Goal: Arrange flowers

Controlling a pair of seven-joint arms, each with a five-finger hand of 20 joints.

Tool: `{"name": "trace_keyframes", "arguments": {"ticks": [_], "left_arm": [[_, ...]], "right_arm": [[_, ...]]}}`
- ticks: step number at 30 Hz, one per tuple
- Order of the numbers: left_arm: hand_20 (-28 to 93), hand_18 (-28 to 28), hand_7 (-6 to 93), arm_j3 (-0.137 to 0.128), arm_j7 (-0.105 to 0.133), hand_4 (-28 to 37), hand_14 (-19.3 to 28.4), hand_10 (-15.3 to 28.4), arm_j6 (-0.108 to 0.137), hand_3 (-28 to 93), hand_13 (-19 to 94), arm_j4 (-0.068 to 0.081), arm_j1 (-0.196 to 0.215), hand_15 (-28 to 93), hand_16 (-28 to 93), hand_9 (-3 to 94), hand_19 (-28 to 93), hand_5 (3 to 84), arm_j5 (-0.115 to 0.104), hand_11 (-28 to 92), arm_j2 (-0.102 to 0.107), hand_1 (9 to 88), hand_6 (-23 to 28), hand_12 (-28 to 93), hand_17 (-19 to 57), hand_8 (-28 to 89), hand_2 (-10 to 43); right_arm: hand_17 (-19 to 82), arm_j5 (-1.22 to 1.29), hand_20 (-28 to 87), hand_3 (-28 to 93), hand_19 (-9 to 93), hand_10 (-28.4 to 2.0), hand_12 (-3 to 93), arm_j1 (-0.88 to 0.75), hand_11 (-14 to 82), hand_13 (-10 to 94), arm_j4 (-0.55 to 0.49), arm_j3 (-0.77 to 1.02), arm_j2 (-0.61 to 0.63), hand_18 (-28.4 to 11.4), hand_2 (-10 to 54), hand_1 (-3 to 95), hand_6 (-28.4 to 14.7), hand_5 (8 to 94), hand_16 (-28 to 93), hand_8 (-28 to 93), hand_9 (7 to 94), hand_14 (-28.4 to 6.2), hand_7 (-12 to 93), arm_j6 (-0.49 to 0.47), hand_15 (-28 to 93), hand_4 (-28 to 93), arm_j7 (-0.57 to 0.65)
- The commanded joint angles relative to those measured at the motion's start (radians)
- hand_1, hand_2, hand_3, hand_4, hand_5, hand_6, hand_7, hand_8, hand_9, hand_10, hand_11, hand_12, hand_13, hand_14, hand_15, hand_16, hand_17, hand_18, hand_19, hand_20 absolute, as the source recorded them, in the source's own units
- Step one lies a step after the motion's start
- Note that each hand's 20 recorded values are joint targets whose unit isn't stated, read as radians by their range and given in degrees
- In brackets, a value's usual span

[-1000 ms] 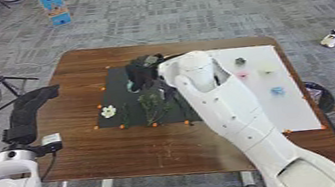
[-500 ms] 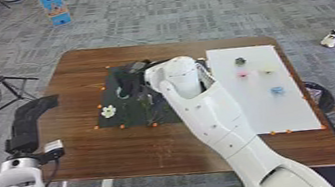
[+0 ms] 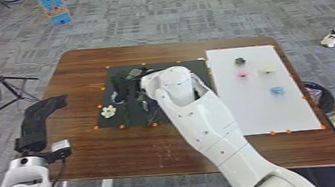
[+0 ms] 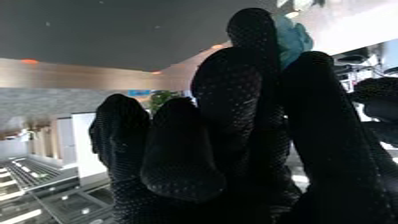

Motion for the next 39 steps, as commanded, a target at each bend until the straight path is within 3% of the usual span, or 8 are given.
{"name": "trace_keyframes", "arguments": {"ticks": [1, 13, 23, 27, 30, 33, 35, 39], "left_arm": [[16, 5.6, 17.7, -0.001, -0.006, -28.3, 10.7, 12.3, -0.017, 70, 35, -0.020, -0.007, 11, -3, 49.4, 4, 50.6, 0.005, 19, -0.013, 25.0, 2.7, 11, 8.5, -10, 24.5], [16, 5.8, 17.6, 0.004, -0.003, -28.3, 10.7, 12.2, -0.026, 70, 34, -0.031, -0.008, 10, -2, 49.2, 4, 50.5, 0.009, 19, -0.022, 24.1, 2.8, 11, 8.3, -10, 21.1], [16, 5.8, 17.4, -0.015, 0.009, -28.3, 10.7, 12.2, -0.018, 71, 34, -0.039, 0.019, 10, -2, 49.0, 4, 50.3, 0.009, 19, -0.029, 24.1, 2.9, 11, 8.2, -9, 19.8], [16, 5.7, 17.4, -0.044, 0.011, -28.3, 10.5, 12.2, 0.030, 71, 34, -0.016, 0.039, 10, -2, 48.7, 4, 50.0, 0.000, 19, -0.022, 24.0, 2.9, 11, 8.1, -9, 18.9], [16, 5.6, 17.5, -0.085, 0.021, -28.3, 10.5, 12.3, 0.063, 71, 33, -0.017, 0.072, 10, -2, 48.3, 4, 49.7, -0.030, 19, -0.027, 24.0, 2.9, 11, 8.1, -9, 18.4], [16, 5.6, 17.6, -0.112, 0.017, -28.3, 10.5, 12.3, 0.091, 72, 33, -0.009, 0.092, 10, -2, 48.2, 4, 49.6, -0.037, 19, -0.028, 23.8, 2.9, 11, 8.1, -9, 18.1], [16, 5.6, 17.7, -0.119, 0.020, -28.3, 10.4, 12.2, 0.096, 72, 33, -0.011, 0.098, 10, -2, 48.2, 4, 49.8, -0.063, 19, -0.027, 23.8, 2.9, 11, 8.1, -9, 18.0], [16, 5.5, 17.8, -0.107, 0.018, -28.3, 10.4, 12.3, 0.096, 72, 33, -0.014, 0.087, 10, -2, 48.3, 3, 49.8, -0.067, 19, -0.030, 23.7, 2.9, 11, 8.2, -10, 17.8]], "right_arm": [[51, -0.159, 71, 54, 93, -9.9, 35.2, 0.001, 48.4, 84, 0.006, 0.003, -0.007, -24.4, 5.7, 46.1, 4.2, 77.1, 43, 5, 88.7, -8.5, 28, 0.018, 76, -19, 0.026], [51, -0.139, 71, 57, 93, -10.2, 35.3, 0.015, 47.9, 84, 0.019, 0.008, -0.001, -24.5, 7.8, 38.8, 3.4, 75.9, 43, -9, 88.8, -9.1, 24, 0.017, 76, -17, 0.060], [51, -0.060, 71, 57, 93, -10.3, 35.4, 0.043, 47.9, 84, 0.002, -0.032, 0.054, -24.8, 7.6, 37.5, 2.3, 74.8, 44, -10, 87.9, -8.9, 23, 0.041, 75, -17, 0.118], [44, 0.083, 64, 55, 92, -11.5, 33.5, 0.048, 43.2, 79, -0.035, -0.059, 0.094, -25.0, 7.6, 36.8, 1.4, 69.8, 42, -10, 83.4, -10.4, 23, 0.087, 71, -16, 0.143], [29, 0.202, 56, 55, 73, -14.8, 26.6, 0.056, 27.4, 65, -0.081, -0.115, 0.141, -24.3, 9.3, 32.2, -0.3, 60.8, 35, -9, 72.8, -15.5, 22, 0.121, 54, -16, 0.165], [25, 0.312, 55, 57, 67, -15.4, 24.7, 0.069, 22.4, 59, -0.131, -0.182, 0.195, -23.6, 9.8, 28.9, -1.4, 56.6, 33, -9, 66.1, -17.4, 22, 0.179, 49, -16, 0.180], [23, 0.380, 54, 57, 65, -15.7, 24.3, 0.074, 21.3, 57, -0.148, -0.202, 0.210, -23.5, 9.8, 28.1, -1.7, 54.9, 33, -9, 63.9, -17.8, 21, 0.217, 49, -16, 0.168], [20, 0.501, 54, 59, 61, -15.6, 22.9, 0.076, 18.8, 54, -0.175, -0.206, 0.218, -22.8, 9.8, 26.5, -1.7, 51.5, 32, -9, 60.5, -18.2, 21, 0.192, 48, -17, 0.108]]}}
